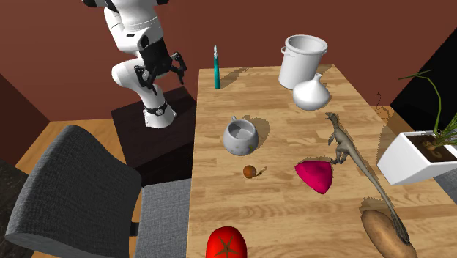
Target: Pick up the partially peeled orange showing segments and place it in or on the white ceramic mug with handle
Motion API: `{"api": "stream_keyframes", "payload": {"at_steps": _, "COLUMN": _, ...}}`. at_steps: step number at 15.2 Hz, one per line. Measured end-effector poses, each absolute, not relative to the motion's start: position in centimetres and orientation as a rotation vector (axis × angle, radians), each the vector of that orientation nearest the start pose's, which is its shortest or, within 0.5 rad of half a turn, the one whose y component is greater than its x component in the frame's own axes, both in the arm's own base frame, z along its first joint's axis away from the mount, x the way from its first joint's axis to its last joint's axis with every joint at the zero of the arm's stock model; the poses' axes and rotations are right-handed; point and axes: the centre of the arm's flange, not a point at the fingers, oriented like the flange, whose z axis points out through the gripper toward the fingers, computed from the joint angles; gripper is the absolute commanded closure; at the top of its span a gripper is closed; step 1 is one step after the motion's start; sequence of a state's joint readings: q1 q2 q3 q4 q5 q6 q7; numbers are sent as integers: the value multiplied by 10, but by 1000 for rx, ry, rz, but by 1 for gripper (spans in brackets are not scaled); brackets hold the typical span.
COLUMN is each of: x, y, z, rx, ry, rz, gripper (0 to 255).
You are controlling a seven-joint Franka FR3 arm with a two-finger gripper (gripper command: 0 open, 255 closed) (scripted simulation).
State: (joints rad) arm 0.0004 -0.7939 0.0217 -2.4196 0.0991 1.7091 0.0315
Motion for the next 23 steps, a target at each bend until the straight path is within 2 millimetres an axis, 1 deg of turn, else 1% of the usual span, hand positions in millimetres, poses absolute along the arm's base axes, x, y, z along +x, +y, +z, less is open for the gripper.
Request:
{"api": "stream_keyframes", "payload": {"at_steps": 1, "x": 317, "y": 18, "z": 576, "rx": -3054, "ry": 38, "rz": -124, "gripper": 0}}
{"api": "stream_keyframes", "payload": {"at_steps": 2, "x": 321, "y": 20, "z": 572, "rx": -3053, "ry": 35, "rz": -127, "gripper": 0}}
{"api": "stream_keyframes", "payload": {"at_steps": 4, "x": 335, "y": 23, "z": 561, "rx": -3050, "ry": 27, "rz": -137, "gripper": 0}}
{"api": "stream_keyframes", "payload": {"at_steps": 5, "x": 346, "y": 28, "z": 556, "rx": -3048, "ry": 22, "rz": -143, "gripper": 0}}
{"api": "stream_keyframes", "payload": {"at_steps": 7, "x": 360, "y": 39, "z": 538, "rx": -3045, "ry": 12, "rz": -155, "gripper": 0}}
{"api": "stream_keyframes", "payload": {"at_steps": 11, "x": 395, "y": 53, "z": 503, "rx": -3037, "ry": -8, "rz": -183, "gripper": 0}}
{"api": "stream_keyframes", "payload": {"at_steps": 13, "x": 416, "y": 62, "z": 485, "rx": -3033, "ry": -17, "rz": -197, "gripper": 0}}
{"api": "stream_keyframes", "payload": {"at_steps": 17, "x": 452, "y": 81, "z": 459, "rx": -3025, "ry": -37, "rz": -225, "gripper": 0}}
{"api": "stream_keyframes", "payload": {"at_steps": 19, "x": 470, "y": 85, "z": 446, "rx": -3021, "ry": -48, "rz": -240, "gripper": 0}}
{"api": "stream_keyframes", "payload": {"at_steps": 21, "x": 487, "y": 96, "z": 430, "rx": -3017, "ry": -57, "rz": -253, "gripper": 0}}
{"api": "stream_keyframes", "payload": {"at_steps": 23, "x": 509, "y": 106, "z": 417, "rx": -3012, "ry": -68, "rz": -267, "gripper": 0}}
